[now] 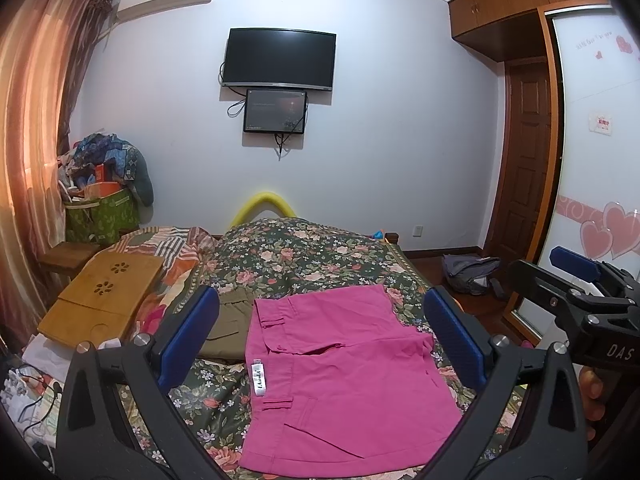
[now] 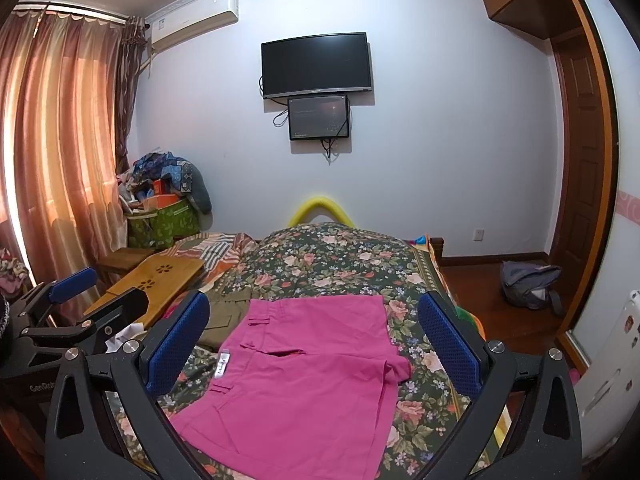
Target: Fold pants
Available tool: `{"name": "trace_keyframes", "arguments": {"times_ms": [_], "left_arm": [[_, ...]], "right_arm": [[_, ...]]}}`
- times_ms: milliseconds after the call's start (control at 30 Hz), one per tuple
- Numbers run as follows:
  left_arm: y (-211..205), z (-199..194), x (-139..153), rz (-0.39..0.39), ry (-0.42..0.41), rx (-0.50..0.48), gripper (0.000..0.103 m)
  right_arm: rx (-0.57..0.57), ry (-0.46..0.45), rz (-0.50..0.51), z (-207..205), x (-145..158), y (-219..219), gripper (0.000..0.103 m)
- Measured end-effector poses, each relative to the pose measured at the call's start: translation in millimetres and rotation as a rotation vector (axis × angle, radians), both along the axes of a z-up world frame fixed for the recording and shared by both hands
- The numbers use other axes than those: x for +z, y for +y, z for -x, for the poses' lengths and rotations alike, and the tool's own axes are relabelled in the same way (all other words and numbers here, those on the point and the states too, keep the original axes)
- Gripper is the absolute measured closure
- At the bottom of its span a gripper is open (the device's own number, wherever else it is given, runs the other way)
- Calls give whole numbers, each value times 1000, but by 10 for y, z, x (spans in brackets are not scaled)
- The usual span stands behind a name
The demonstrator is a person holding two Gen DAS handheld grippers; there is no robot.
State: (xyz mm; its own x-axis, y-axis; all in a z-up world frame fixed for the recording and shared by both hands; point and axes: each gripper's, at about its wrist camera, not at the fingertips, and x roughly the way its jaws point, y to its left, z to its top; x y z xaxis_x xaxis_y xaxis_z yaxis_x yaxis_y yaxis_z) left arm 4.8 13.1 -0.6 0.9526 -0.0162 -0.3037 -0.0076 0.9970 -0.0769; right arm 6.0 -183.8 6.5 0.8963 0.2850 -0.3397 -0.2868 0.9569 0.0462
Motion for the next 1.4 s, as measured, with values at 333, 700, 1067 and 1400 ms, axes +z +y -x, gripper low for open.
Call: {"name": "trace_keyframes", "arguments": {"times_ms": [333,700,1067,1400], "left_arm": [[17,2,5,7,2,0,0],[18,8,4,6,0,-1,0],[19,8,7,4,-3,-1,0],[13,9,30,8,-2,4,0]], "right_arm": [[3,1,-1,9,2,4,0],[5,1,0,9,-3,20,0],[8,-1,0,5,2,27,0],[9,0,0,7,-5,30,0]]}}
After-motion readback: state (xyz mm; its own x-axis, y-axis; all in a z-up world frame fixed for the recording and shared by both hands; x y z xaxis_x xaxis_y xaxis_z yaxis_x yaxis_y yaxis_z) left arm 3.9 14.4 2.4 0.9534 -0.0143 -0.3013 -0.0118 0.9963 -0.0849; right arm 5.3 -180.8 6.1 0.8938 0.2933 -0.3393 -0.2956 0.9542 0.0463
